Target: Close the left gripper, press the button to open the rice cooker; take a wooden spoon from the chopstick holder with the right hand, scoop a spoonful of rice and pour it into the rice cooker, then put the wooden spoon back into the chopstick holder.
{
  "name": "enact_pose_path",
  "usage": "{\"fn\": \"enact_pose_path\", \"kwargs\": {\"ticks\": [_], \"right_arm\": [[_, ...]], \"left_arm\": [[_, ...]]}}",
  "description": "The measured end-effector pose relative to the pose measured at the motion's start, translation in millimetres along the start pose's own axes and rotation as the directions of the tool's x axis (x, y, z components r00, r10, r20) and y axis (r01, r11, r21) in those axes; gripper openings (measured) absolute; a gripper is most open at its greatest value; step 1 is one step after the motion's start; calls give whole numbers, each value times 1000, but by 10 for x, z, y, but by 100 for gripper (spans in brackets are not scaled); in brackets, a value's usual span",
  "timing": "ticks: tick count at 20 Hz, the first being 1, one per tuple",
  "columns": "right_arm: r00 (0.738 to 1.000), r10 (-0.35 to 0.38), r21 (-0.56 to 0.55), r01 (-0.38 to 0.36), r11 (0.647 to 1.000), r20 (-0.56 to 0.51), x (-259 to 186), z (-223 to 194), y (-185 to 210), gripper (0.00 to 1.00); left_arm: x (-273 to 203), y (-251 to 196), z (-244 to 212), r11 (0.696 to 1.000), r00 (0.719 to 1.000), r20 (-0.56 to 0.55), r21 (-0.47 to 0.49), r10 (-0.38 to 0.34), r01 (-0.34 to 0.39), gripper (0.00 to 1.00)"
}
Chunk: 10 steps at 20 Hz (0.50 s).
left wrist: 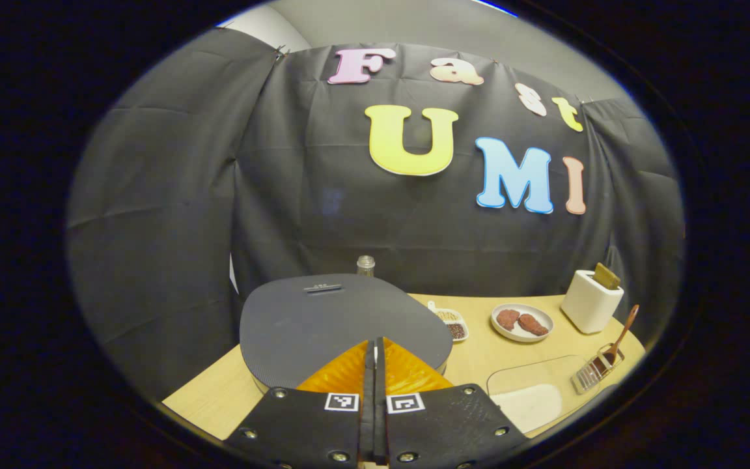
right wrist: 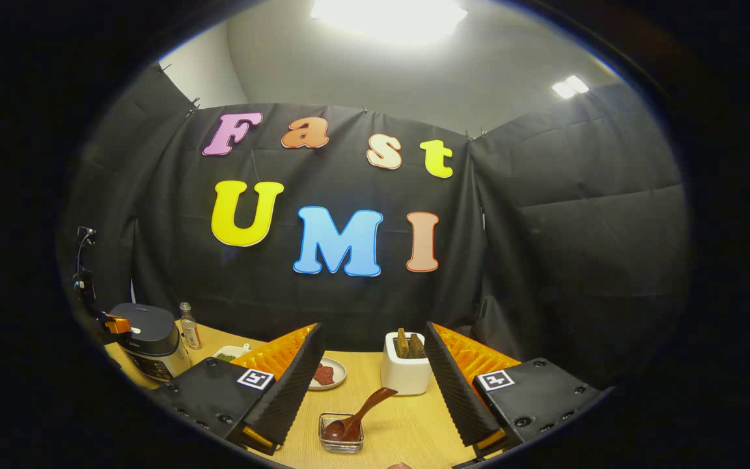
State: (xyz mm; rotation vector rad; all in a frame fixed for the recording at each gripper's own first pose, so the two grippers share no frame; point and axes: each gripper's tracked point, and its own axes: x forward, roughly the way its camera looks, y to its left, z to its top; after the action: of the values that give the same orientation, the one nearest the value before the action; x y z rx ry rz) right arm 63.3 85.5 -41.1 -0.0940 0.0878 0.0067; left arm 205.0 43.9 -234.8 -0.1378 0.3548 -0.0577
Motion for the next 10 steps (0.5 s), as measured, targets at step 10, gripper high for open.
{"fn": "enact_pose_path", "kwargs": {"ticks": [10], "right_arm": [[997,74,-14,-75,997,-37,120,-128,321,98]], "left_arm": [[34,15,-95,1000,1000,-14,-7,-8,8,2]]}}
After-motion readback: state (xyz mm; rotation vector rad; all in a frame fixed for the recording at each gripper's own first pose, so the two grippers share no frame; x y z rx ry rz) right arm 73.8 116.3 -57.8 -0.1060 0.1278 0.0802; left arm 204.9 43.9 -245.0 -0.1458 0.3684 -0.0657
